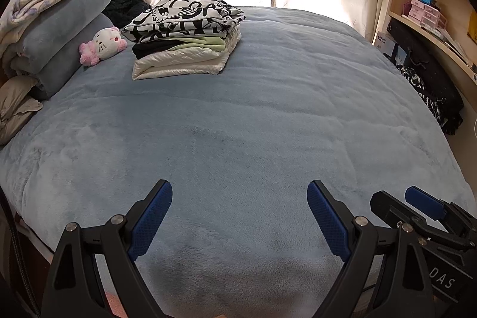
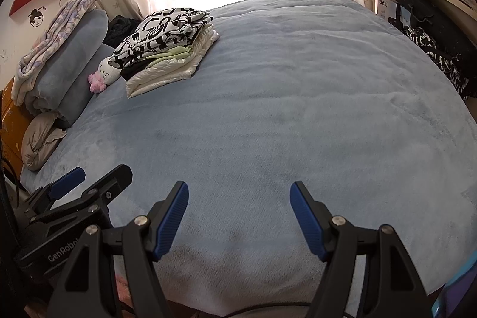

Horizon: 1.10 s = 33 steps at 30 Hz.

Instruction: Fold large clothes

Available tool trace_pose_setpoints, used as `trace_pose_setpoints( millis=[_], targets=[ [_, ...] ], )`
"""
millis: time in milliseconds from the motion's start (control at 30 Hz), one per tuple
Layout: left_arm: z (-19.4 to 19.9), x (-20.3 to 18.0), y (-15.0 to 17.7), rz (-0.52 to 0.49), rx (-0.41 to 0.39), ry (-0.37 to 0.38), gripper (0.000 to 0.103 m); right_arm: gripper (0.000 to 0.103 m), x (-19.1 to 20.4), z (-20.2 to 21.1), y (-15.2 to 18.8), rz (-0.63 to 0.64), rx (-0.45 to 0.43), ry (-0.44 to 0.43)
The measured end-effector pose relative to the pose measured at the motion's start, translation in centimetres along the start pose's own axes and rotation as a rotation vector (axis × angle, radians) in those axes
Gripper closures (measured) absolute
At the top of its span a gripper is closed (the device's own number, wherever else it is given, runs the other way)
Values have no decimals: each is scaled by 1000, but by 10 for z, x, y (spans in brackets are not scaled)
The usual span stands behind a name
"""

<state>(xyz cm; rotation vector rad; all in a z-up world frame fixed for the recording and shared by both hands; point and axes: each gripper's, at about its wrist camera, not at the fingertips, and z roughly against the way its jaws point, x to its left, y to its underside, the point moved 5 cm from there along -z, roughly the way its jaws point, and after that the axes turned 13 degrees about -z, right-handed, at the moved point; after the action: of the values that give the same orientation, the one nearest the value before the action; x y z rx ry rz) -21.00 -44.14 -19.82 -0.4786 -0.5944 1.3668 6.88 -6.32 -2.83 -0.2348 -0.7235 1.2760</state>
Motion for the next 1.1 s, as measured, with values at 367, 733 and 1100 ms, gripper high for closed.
trace_pose_setpoints(
  millis=[367, 733, 1100],
  targets=[
    [0, 1, 0, -1, 0, -1, 12, 32, 1, 0, 0, -1, 0, 1],
    [0, 4, 4, 6, 12, 4, 12, 32, 0, -2, 1, -1, 4, 6],
    [-8, 4, 5, 10, 37, 12, 12, 32, 1, -9, 4, -2, 16, 19]
  ],
)
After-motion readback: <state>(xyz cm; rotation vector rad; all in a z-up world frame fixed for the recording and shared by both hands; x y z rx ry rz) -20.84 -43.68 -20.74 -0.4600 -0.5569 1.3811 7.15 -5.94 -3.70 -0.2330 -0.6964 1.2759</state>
